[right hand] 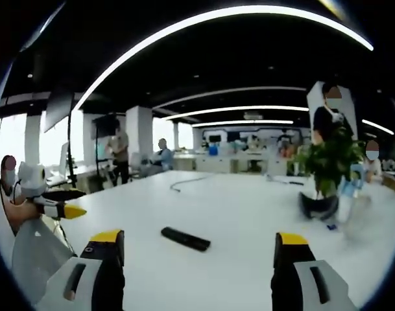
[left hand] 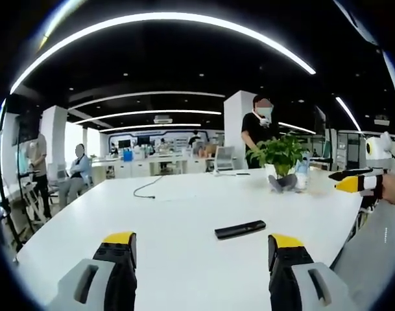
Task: Press the specified remote control buttons in sequence, fully releasing each button before pressing the next.
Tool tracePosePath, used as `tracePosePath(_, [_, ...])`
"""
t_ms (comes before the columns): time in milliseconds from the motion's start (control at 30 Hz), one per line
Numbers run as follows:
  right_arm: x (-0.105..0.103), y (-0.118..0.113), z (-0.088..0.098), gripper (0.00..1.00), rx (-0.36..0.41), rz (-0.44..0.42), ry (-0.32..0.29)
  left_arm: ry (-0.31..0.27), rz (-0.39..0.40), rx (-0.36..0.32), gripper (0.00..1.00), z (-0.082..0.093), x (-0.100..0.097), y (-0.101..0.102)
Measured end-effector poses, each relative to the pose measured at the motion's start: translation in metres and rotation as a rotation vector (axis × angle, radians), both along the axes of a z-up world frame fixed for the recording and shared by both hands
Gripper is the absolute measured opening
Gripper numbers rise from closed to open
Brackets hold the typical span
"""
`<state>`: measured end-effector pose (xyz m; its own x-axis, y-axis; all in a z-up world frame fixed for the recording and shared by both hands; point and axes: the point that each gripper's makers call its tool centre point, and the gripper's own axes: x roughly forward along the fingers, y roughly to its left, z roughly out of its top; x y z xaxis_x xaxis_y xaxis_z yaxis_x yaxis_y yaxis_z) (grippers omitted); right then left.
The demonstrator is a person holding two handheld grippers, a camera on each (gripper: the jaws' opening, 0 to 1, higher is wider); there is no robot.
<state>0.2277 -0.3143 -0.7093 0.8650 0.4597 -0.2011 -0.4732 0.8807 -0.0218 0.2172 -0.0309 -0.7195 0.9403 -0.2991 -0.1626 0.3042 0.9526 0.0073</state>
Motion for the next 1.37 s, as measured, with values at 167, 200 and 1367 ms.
tracePosePath(167, [-0.004, 0.006, 0.0, 0.94, -0.058, 0.021, -0.031, 0.002, 0.008, -0.008, 0.89, -0.002, 0.0, 0.003])
tracePosePath(200, [-0.004, 0.006, 0.0, 0.94, -0.07, 0.02, -0.038, 0.001, 0.005, -0.011, 0.89, -0.002, 0.0, 0.002])
tracePosePath(1367, [-0.009, 0.006, 0.006, 0.88, -0.045, 0.045, -0.062, 0.058, 0.008, -0.013, 0.91, -0.017, -0.004, 0.011])
